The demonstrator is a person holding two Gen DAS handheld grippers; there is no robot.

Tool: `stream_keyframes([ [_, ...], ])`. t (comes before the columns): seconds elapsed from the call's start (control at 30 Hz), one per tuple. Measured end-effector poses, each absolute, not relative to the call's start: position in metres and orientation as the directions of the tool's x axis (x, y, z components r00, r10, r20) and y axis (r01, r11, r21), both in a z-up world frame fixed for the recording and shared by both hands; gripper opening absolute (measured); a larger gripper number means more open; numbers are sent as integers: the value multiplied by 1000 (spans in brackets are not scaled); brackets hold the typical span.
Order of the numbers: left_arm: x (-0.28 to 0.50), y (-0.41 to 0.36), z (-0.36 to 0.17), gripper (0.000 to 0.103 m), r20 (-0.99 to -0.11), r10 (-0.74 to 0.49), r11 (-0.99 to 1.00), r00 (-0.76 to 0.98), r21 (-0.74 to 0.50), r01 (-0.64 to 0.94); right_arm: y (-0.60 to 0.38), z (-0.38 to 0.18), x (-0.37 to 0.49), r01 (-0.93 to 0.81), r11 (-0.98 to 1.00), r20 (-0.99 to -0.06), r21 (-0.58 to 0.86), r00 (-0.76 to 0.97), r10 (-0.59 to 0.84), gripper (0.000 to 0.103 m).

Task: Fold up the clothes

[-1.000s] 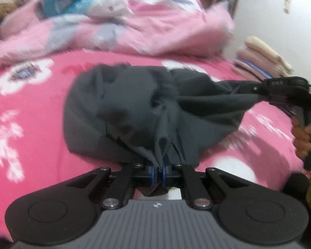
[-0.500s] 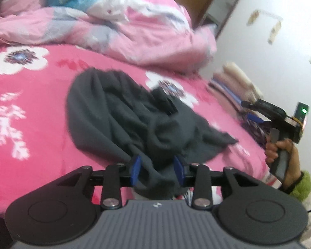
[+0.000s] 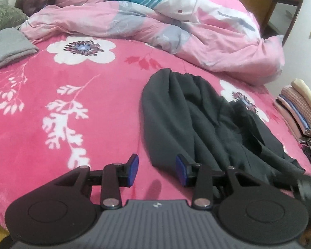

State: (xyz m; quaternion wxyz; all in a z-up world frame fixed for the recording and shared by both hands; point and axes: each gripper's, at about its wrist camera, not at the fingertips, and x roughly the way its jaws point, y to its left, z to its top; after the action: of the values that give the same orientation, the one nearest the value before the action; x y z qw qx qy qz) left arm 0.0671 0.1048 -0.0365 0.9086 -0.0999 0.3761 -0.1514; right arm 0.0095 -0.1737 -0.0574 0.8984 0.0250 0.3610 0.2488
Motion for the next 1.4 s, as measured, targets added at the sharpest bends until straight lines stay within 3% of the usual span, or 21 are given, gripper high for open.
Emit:
stream_keyframes([
  [0.13, 86, 106, -37, 51, -637, -349, 933, 688, -308, 188, -196, -56, -26, -532, 796, -633, 290, 517, 576, 35],
  [0.2, 99, 103, -36, 56, -627, -354, 930, 694, -316, 189, -205, -48, -36, -536, 785, -629, 310, 504, 592, 47],
  [0.27, 114, 97, -36, 64, -623, -364, 927, 692, -316, 203, -222, -32, -35, -514, 778, -573, 361, 535, 620, 52],
  [0.33, 131, 88, -38, 66, -626, -366, 927, 689, -313, 207, -248, -15, -26, -468, 775, -475, 425, 614, 630, 72],
  [0.37, 140, 84, -40, 68, -628, -366, 927, 687, -310, 211, -261, -7, -20, -434, 778, -423, 454, 664, 617, 87],
  [0.43, 161, 75, -46, 69, -640, -347, 935, 685, -291, 202, -290, 1, 5, -331, 793, -350, 512, 762, 544, 96],
  [0.5, 178, 68, -50, 69, -651, -334, 941, 682, -268, 205, -313, 1, 45, -194, 807, -370, 558, 812, 451, 98],
  [0.63, 210, 56, -62, 68, -676, -321, 947, 663, -245, 209, -343, -20, 138, -48, 729, -464, 683, 742, 484, 98],
  [0.73, 224, 50, -71, 53, -689, -292, 957, 663, -209, 204, -344, -48, 198, 73, 720, -588, 690, 637, 499, 98],
  [0.83, 225, 48, -74, 26, -679, -276, 961, 680, -172, 217, -326, -65, 218, 110, 787, -695, 607, 553, 459, 91],
  [0.87, 226, 48, -74, 11, -675, -284, 958, 681, -177, 224, -317, -68, 221, 106, 819, -727, 564, 535, 431, 87],
  [0.9, 225, 50, -73, 7, -668, -298, 954, 682, -189, 232, -304, -65, 221, 63, 859, -747, 508, 528, 403, 60],
  [0.93, 224, 52, -73, 6, -661, -312, 950, 683, -201, 239, -292, -63, 220, 19, 883, -762, 470, 513, 394, 45],
  [1.0, 221, 55, -70, 4, -646, -331, 943, 688, -217, 251, -275, -62, 213, -8, 908, -791, 419, 487, 370, 27],
  [1.1, 206, 69, -60, 4, -600, -365, 931, 712, -258, 259, -260, -52, 214, -26, 951, -809, 307, 520, 275, 18],
  [1.27, 172, 105, -38, 4, -475, -417, 900, 775, -333, 281, -241, -12, 229, -40, 994, -760, 105, 641, 106, 17],
  [1.4, 152, 132, -29, 4, -412, -419, 888, 809, -372, 271, -207, 15, 261, -111, 993, -719, -24, 693, 60, 16],
])
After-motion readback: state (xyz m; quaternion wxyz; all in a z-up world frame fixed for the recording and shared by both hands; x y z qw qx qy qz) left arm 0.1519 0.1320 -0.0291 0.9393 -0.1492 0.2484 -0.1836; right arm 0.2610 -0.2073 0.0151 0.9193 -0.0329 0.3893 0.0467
